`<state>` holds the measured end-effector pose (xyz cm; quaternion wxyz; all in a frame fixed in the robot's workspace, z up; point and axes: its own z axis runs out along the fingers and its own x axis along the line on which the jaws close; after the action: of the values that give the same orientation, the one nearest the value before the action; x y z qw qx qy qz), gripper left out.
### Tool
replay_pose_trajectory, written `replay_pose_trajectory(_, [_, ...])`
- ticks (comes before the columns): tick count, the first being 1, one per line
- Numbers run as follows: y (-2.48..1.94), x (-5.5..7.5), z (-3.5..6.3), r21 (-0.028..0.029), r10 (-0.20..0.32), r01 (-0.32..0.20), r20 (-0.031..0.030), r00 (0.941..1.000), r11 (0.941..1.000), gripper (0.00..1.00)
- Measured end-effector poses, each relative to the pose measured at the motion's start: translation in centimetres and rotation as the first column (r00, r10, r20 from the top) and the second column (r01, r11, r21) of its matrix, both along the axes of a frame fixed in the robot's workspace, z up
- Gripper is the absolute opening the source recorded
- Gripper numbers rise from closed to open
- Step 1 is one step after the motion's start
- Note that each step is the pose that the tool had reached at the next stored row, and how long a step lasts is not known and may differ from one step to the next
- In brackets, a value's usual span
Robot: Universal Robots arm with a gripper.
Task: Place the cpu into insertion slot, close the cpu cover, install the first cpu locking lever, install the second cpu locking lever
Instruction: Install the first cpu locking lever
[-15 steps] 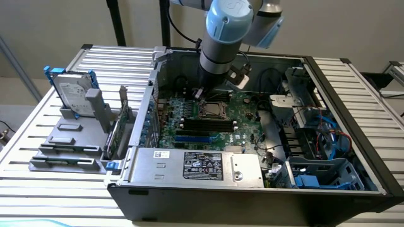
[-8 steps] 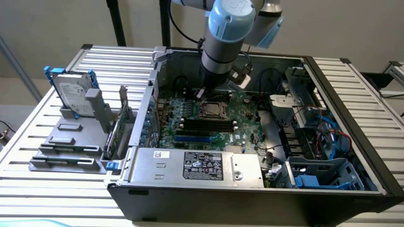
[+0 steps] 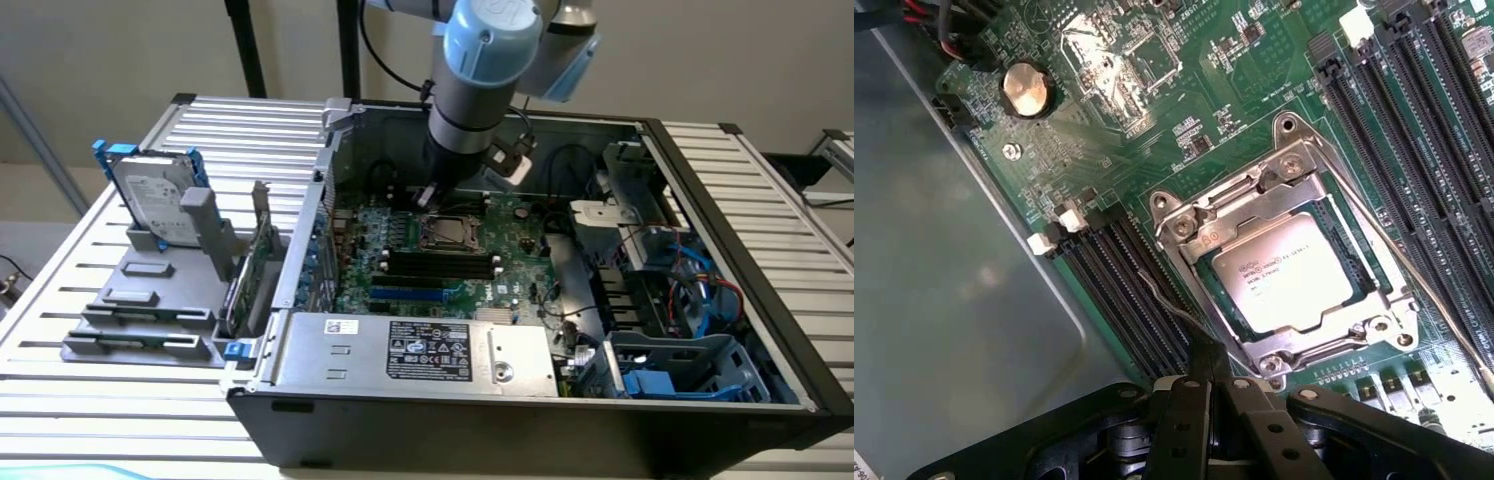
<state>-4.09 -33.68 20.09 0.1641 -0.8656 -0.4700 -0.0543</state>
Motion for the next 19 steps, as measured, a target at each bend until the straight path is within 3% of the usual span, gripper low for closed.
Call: replay_pose_trajectory(19, [0.47,1.1,-0.10,-0.0171,-0.002,0.002,-0.0013,1.0000,0.9999,0.11])
